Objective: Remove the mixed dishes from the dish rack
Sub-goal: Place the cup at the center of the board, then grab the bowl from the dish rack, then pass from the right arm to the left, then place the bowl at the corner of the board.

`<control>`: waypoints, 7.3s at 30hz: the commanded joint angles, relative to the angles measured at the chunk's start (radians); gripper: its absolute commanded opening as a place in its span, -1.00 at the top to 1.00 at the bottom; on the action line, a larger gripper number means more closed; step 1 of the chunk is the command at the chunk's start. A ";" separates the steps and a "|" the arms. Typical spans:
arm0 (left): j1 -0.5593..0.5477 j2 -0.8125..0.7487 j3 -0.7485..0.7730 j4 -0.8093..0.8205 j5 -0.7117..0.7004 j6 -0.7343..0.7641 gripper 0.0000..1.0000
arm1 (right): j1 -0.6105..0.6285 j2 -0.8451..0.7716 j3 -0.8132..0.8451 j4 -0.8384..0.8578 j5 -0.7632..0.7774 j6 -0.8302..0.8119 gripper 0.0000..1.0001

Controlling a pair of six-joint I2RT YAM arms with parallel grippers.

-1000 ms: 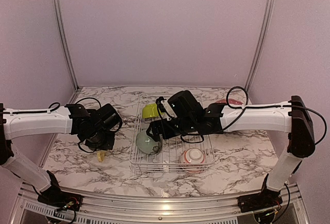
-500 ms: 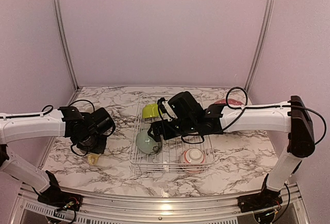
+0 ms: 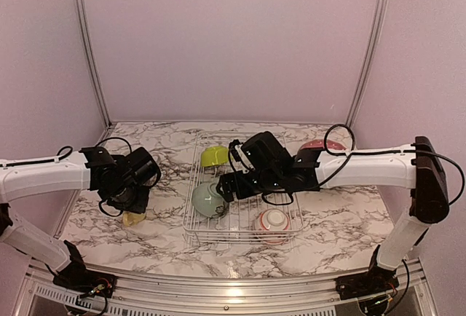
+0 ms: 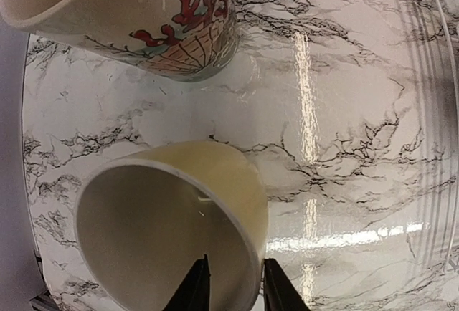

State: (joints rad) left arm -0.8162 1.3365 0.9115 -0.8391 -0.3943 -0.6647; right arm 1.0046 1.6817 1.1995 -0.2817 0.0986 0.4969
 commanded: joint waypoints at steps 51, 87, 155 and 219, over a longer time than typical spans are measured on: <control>-0.012 -0.338 0.039 0.671 0.390 0.171 -0.98 | -0.015 -0.081 -0.038 -0.564 0.035 -0.120 -0.51; -0.021 -0.265 0.042 0.663 0.383 0.120 -0.98 | -0.041 -0.215 -0.083 -0.271 0.001 -0.053 0.49; -0.132 0.058 0.061 1.138 0.709 -0.102 1.00 | -0.242 -0.501 -0.434 0.522 -0.474 0.239 -0.55; 0.331 0.039 -0.141 0.165 -0.188 -0.470 0.41 | -0.114 -0.243 -0.268 0.270 -0.297 0.111 -0.60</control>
State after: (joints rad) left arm -0.4931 1.3586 0.7765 -0.6983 -0.5846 -1.1561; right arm 0.8803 1.4223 0.8879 -0.0093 -0.2142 0.6193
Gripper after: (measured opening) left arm 0.234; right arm 0.800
